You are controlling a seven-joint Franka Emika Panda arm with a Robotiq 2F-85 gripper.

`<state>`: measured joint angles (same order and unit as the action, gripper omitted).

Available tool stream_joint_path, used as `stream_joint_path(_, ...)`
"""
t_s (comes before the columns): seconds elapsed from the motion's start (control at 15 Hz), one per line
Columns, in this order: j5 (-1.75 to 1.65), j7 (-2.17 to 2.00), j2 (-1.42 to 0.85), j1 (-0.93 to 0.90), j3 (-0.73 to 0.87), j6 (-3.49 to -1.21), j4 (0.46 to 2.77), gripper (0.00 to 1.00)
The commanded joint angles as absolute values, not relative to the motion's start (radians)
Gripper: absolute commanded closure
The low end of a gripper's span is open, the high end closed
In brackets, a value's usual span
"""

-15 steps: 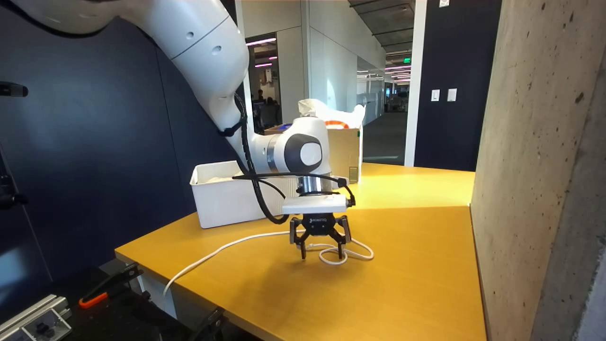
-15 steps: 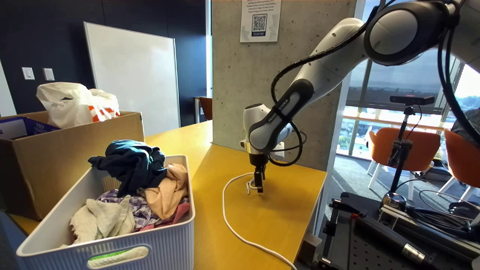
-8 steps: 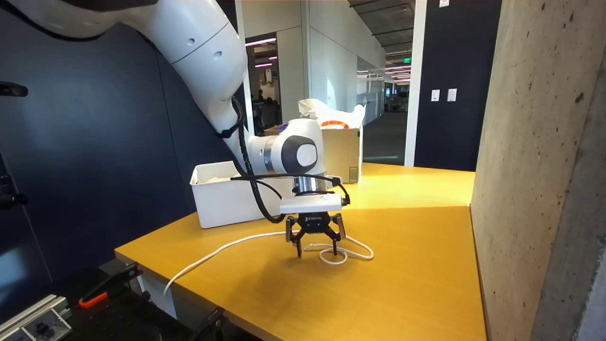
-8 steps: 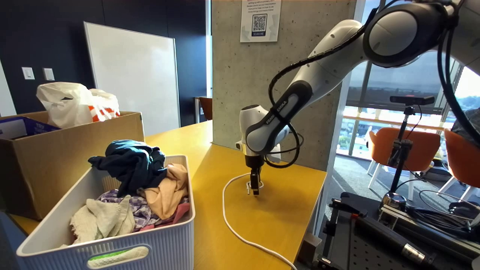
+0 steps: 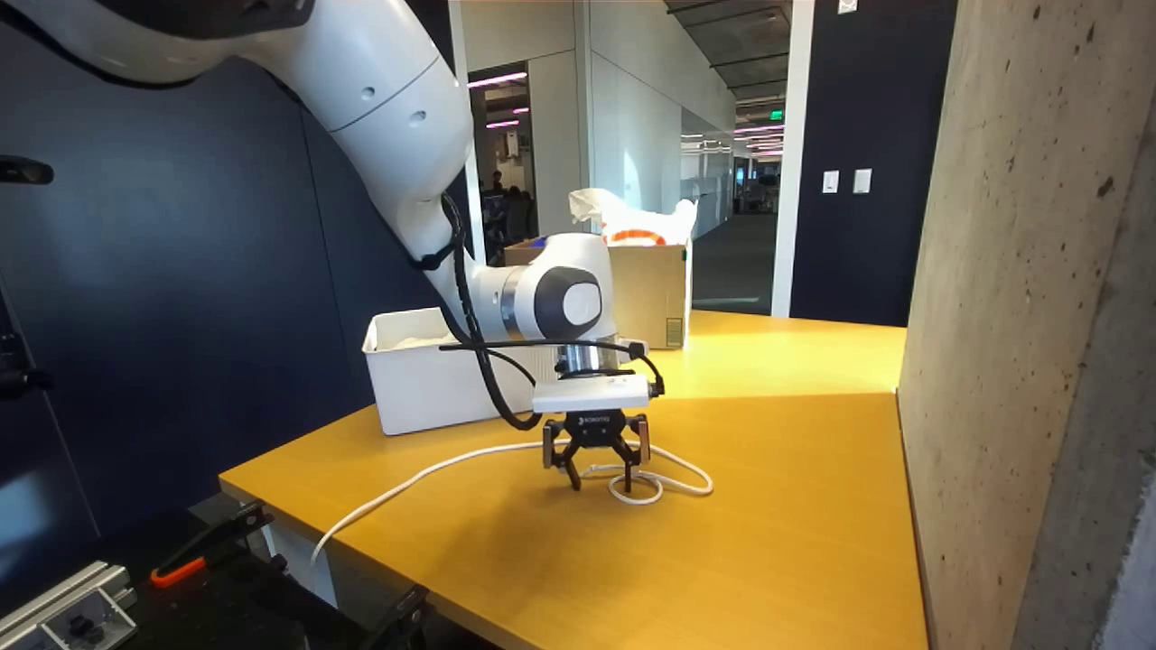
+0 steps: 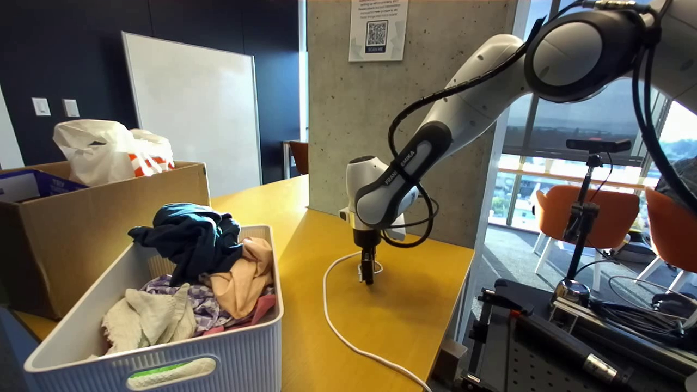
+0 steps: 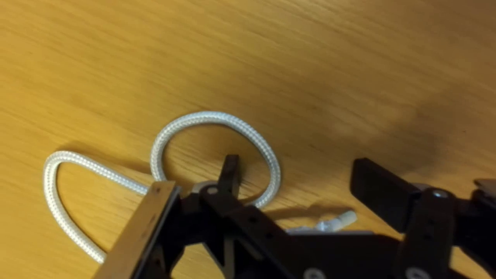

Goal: Straighten the shoelace

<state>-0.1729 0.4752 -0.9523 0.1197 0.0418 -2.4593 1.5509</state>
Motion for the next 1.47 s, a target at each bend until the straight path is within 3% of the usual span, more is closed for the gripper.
stream_joint_path(0.0,-0.198,0.478,-0.958,0.137,0.022,-2.513,1.56,0.57)
stream_joint_path(0.4,-0.19,0.503,-0.966,0.175,0.013,-2.573,1.569,1.0)
stream_joint_path(1.4,-0.279,0.63,-0.798,0.191,0.043,-2.568,1.73,1.0)
